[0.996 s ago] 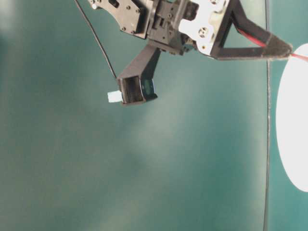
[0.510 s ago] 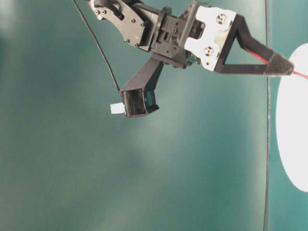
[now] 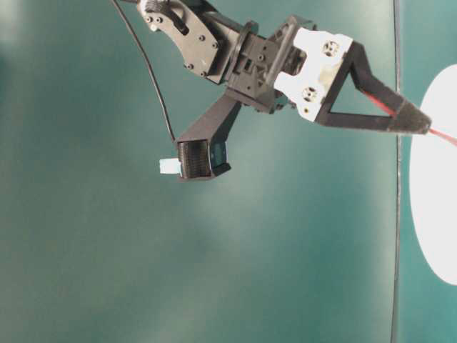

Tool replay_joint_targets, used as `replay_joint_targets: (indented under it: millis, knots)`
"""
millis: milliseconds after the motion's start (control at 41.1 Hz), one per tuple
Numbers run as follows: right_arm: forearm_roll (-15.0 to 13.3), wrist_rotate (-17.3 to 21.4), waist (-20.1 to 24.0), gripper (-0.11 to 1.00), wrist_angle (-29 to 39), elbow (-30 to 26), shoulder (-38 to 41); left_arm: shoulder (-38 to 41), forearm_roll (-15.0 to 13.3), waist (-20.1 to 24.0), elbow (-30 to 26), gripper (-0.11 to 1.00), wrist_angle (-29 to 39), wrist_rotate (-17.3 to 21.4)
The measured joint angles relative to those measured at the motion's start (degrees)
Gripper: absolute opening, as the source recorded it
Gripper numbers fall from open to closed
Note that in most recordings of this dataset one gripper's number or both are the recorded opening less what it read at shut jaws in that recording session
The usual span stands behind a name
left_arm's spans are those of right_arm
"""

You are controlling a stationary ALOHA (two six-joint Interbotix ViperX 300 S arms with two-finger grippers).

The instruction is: Scoop the yellow hexagonal prism block from the bowl with a spoon using the right arm.

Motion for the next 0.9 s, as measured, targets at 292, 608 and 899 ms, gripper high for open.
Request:
replay_joint_targets:
  millis: [292,608,899]
  knots:
    - [0.0,0.0,0.4,0.25,-2.9,0.1,0.0,0.0,0.0,0.0,0.0,0.03,-0.1,0.0]
    - [0.0,0.0,0.4,0.25,-4.9,0.1,0.0,0.0,0.0,0.0,-0.1,0.03,-0.1,0.0]
    - [0.0,0.0,0.5,0.25,-5.7,0.1,0.0,0.0,-0.1,0.0,0.0,0.03,-0.1,0.0]
